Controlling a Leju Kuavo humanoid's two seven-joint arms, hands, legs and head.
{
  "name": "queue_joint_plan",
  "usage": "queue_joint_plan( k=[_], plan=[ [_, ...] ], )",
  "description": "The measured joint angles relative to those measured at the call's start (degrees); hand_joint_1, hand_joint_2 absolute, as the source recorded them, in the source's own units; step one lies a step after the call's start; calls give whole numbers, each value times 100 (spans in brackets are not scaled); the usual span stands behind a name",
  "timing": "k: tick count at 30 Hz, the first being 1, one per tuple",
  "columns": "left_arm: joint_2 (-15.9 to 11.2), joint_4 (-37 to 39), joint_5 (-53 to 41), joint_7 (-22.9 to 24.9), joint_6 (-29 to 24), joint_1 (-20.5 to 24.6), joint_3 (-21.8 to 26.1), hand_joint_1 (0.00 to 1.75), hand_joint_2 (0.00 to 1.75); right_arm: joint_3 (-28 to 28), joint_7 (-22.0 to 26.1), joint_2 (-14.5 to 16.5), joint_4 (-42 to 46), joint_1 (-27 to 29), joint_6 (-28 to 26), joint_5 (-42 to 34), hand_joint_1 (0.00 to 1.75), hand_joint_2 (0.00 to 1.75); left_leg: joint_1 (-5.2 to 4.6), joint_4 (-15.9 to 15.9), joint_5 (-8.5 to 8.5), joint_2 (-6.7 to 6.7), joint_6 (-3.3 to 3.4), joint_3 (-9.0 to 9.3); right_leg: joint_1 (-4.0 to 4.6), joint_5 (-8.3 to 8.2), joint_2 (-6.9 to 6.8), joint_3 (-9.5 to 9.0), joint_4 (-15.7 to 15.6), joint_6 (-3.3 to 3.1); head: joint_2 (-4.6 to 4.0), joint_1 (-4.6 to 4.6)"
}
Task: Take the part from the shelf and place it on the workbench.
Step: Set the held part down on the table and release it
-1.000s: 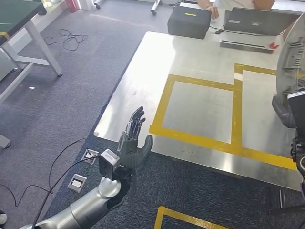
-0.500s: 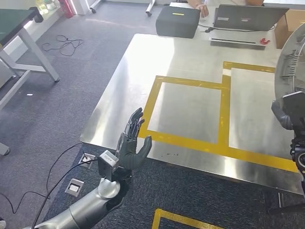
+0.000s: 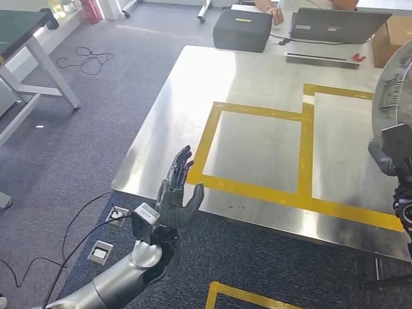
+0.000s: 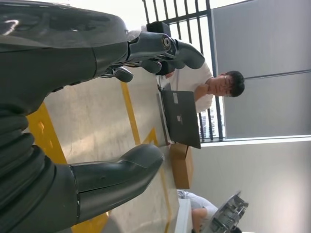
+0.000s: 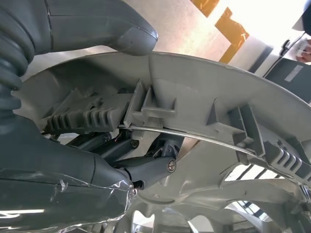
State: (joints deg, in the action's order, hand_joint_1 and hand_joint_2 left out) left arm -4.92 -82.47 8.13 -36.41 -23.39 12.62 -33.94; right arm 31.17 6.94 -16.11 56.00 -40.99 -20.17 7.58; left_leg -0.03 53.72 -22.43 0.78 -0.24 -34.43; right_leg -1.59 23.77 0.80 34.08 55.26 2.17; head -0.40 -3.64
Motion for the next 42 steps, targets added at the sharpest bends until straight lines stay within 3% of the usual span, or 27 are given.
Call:
queue_joint_plan(
  k=[10, 17, 29, 33, 42],
  plan=[
    [0, 0, -37, 1, 37, -24, 0, 0, 175, 74, -304, 0, -441, -266, 358, 198, 175, 175, 0, 3, 1, 3, 1, 1, -2, -19, -3, -39, -56, 8, 0, 2],
    [2, 0, 166, 82, 87, -3, 0, 0, 175, 312, -662, 40, -789, -455, 984, 596, 175, 175, -2, 3, 0, 11, 2, 2, -1, -23, -11, -51, -71, 13, -1, 2],
    [2, 0, 376, 52, 115, 0, 0, 0, 175, 593, -745, 116, -1343, -702, 1080, 889, 175, 175, -3, 3, 1, 16, 3, 1, 1, -23, -21, -55, -77, 14, -1, 2],
    [2, 0, 354, 22, 61, 0, 0, 0, 175, 635, -759, 121, -1438, -710, 1085, 915, 0, 0, -3, 3, 1, 16, 3, 2, 1, -23, -20, -56, -77, 14, -1, 2],
    [2, 0, 432, 21, -9, -1, 0, 0, 175, 663, -812, 122, -1501, -733, 964, 879, 0, 0, -4, 4, 0, 13, 3, 23, 4, -24, -16, -75, -85, 14, -1, 2]
  ],
)
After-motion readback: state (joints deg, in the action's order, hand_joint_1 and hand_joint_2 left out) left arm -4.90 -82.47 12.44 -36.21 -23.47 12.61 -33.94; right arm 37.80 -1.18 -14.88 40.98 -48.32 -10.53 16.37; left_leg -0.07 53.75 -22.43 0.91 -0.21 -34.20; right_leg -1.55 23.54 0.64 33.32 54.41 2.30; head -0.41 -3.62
